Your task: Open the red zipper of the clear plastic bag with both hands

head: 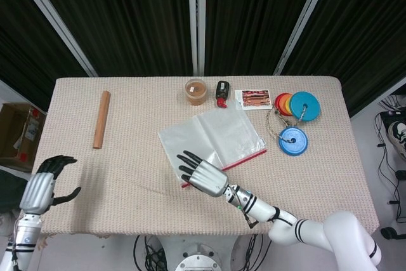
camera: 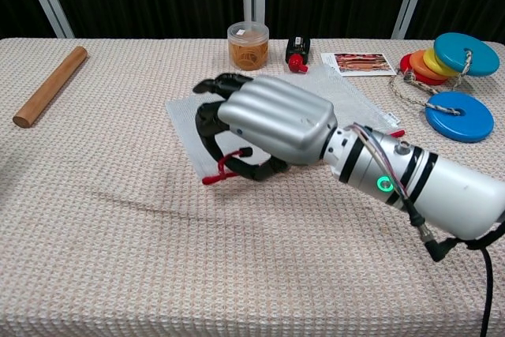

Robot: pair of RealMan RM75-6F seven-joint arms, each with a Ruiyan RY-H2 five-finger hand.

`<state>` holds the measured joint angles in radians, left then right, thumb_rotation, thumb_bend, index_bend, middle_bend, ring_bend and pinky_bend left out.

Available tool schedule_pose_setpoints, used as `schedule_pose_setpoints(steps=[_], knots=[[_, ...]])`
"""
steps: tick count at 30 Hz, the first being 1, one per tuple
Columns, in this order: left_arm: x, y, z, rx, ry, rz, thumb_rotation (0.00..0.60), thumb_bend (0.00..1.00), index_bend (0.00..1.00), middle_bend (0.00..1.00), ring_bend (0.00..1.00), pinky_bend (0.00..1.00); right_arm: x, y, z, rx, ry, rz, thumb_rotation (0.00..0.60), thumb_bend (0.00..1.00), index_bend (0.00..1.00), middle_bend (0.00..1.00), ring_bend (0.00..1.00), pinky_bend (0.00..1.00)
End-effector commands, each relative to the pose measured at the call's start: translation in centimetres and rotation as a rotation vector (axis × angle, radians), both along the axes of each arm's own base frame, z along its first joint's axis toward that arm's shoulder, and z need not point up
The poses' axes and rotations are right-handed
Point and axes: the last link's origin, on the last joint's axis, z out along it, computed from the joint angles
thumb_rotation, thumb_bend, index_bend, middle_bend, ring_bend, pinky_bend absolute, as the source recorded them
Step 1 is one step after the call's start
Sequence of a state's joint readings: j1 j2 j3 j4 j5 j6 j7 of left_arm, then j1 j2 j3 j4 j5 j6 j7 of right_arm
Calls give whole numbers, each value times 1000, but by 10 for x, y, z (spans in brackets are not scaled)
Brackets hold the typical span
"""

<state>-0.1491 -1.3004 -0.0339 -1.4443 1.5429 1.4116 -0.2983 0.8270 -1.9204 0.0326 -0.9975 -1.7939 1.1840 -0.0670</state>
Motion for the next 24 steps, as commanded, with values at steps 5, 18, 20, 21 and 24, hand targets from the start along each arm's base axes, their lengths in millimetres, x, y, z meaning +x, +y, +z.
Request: schedule_pose_setpoints(steps=[5,18,20,21,24], knots=[[60,57,-46,-141,-255,-203,600,185,259,201,142,141,41,-23,30,-118,-34,79,600,481,841,276,76,106],[112,118,-89,-155,-381,-308,600,185,269,188,135,141,99,-46,49,-199,-60,102,600,485,877,278,76,106],[113,121,-92,-154,-385,-313,600,184,277,188,134,141,102,-49,48,-204,-56,100,600,487,878,276,76,106],[114,122,-94,-155,-388,-318,600,184,282,188,135,141,104,-50,48,-204,-56,99,600,487,878,276,76,106],[117,124,-98,-159,-399,-332,600,185,298,188,135,141,107,-52,48,-204,-56,96,600,487,877,275,76,105]])
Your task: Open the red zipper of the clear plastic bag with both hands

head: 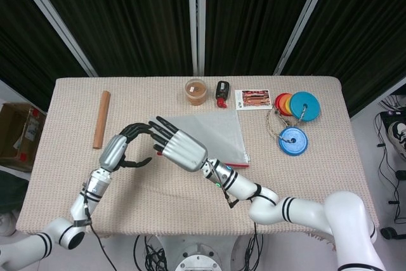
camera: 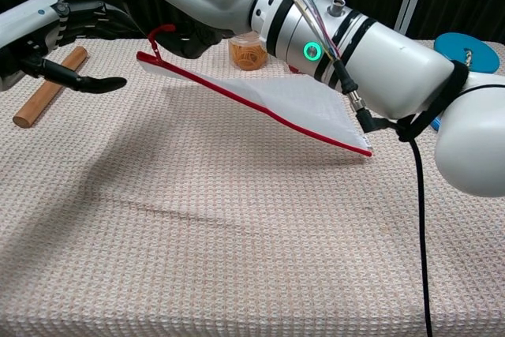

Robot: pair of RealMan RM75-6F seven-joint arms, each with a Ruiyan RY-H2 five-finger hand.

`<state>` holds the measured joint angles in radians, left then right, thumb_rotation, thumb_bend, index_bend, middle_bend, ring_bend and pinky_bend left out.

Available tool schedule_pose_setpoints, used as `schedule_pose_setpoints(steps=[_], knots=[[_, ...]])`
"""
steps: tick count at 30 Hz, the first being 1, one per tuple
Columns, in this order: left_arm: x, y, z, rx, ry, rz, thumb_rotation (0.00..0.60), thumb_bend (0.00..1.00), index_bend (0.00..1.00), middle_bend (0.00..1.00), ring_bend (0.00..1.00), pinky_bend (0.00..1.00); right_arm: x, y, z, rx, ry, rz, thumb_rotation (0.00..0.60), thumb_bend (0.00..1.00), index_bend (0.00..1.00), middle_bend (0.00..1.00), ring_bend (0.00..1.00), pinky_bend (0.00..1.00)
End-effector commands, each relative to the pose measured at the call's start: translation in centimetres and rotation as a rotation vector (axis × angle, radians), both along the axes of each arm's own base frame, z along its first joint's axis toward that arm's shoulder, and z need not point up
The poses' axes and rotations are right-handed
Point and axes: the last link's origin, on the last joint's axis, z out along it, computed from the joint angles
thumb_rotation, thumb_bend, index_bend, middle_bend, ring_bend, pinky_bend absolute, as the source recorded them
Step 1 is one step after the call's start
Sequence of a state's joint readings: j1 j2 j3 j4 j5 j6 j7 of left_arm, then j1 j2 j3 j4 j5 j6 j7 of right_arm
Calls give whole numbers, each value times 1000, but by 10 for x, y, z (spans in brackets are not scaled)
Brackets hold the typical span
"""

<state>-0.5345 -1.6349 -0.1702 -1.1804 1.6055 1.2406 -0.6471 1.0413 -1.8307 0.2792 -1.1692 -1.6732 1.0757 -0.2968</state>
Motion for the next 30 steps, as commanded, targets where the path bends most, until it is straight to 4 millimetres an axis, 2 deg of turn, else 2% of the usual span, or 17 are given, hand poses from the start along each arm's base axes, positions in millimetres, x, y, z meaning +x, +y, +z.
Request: schedule_pose_setpoints(steps=[1,19,25,30], knots=[[4,2,-4,-6,-16,-16,600,186,307,188,134,141,3,-2,-1,2,-2,-2,600,487,877,275,76,105],[7,8,-14,-42,-44,-48,600,369,499,224,136,141,12,-6,-5,13,-16,-12,600,494,878,273,76,103],[9,7,-18,-69,-98,-39,600,408,659,330,153,141,12,-6,-8,14,-16,-12,600,494,879,273,76,97],[5,7,-19,-85,-127,-21,600,443,727,371,169,141,8,-4,-10,13,-17,-9,600,493,881,273,76,89]])
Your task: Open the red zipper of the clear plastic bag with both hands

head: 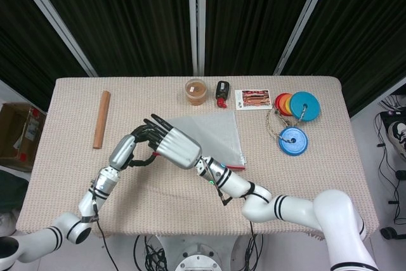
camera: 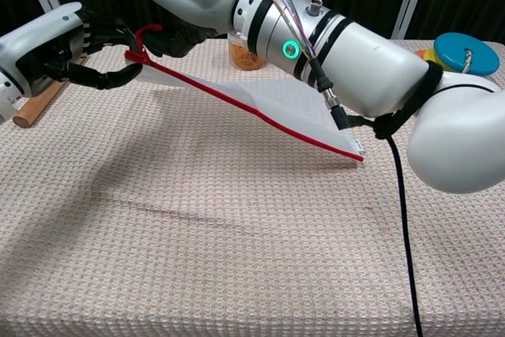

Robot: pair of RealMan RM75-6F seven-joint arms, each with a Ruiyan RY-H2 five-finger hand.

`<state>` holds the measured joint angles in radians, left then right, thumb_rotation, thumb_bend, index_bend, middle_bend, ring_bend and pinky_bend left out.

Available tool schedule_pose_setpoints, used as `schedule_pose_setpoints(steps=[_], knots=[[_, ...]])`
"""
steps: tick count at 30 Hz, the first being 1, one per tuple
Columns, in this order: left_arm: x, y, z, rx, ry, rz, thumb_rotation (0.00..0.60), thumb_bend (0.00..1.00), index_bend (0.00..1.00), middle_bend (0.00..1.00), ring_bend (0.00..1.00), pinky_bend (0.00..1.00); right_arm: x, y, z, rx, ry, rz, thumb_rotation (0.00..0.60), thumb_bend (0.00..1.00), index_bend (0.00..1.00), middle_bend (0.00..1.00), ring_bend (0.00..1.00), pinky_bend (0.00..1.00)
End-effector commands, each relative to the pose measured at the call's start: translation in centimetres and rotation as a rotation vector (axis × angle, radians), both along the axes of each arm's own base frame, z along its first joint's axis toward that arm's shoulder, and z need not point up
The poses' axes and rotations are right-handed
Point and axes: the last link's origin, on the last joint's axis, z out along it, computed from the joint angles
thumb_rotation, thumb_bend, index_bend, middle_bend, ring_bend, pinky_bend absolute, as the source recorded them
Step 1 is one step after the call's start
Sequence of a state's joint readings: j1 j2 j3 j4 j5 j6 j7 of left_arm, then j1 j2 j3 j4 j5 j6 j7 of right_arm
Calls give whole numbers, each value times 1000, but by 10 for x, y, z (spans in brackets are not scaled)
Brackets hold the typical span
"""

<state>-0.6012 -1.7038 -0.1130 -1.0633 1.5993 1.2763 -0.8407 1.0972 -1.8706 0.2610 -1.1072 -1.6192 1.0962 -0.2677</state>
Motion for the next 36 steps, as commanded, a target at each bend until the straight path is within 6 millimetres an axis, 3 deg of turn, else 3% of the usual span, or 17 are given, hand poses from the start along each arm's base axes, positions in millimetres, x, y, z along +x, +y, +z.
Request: schedule_pose_setpoints(steps=[1,36], knots=[[-3,0,-1,-4,-15,15,600,443,730,371,169,141,-3,1,0,-2,1,3,600,493,882,273,76,87],[-26,1,15,-80,-238,121,600,486,762,374,169,141,-54,16,-1,-63,85,21,600,494,909,257,73,38]])
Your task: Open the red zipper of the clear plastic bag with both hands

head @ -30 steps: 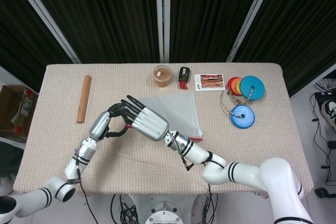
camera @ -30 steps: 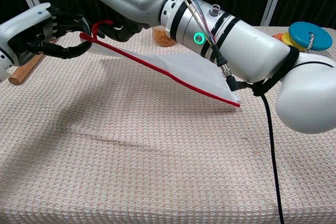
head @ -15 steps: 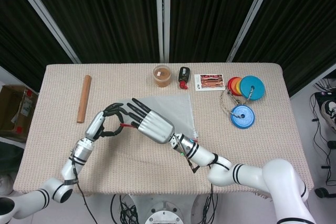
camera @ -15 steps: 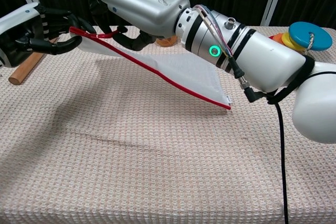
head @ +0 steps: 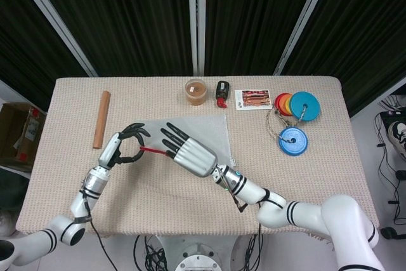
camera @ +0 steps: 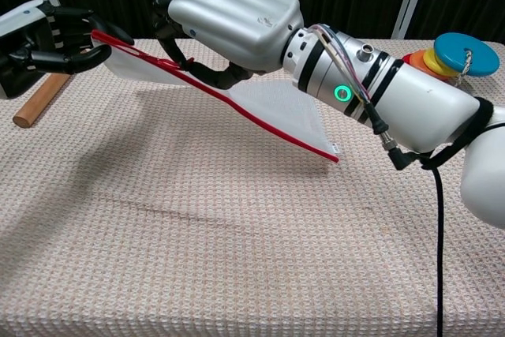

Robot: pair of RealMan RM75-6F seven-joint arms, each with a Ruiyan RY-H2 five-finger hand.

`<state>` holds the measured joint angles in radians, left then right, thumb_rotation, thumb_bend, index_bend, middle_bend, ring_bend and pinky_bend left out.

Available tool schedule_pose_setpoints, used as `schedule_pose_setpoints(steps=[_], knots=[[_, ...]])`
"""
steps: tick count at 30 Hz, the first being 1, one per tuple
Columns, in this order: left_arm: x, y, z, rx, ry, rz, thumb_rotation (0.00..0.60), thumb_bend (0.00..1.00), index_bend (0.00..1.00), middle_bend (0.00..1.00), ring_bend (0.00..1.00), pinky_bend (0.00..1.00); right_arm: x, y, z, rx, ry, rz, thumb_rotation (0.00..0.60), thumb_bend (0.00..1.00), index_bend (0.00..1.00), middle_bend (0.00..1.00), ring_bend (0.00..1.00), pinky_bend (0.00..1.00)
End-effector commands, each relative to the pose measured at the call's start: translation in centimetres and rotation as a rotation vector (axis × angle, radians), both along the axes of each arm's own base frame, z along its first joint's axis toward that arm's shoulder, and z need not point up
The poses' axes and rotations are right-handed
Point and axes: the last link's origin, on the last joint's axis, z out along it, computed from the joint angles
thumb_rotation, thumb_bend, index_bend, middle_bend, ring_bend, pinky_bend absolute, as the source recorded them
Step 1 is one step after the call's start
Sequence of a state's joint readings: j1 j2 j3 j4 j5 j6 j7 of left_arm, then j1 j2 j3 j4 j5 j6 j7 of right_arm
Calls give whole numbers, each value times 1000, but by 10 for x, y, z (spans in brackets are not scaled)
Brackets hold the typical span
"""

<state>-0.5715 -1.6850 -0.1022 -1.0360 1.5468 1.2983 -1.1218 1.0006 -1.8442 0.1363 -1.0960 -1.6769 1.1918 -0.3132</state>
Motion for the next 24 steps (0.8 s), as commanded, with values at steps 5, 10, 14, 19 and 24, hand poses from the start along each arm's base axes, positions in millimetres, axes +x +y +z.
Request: schedule_pose_setpoints(steps=[5,10,14,19,24], knots=[[-3,1,4,-3,-19,18,600,486,762,373,169,141,-13,5,4,-4,12,-6,600,494,911,258,73,36],[-6,2,5,-2,-19,29,600,486,762,372,169,141,-30,12,10,-12,28,-11,600,494,916,258,73,36],[-8,4,6,3,-13,40,600,486,762,372,169,141,-48,18,18,-21,36,-33,600,494,918,259,73,34],[-13,6,6,8,-2,64,600,486,763,372,169,141,-77,30,29,-27,46,-72,600,494,920,259,73,33],[-18,8,6,14,10,89,600,486,762,372,169,141,-108,42,42,-41,57,-131,600,493,921,259,73,30]])
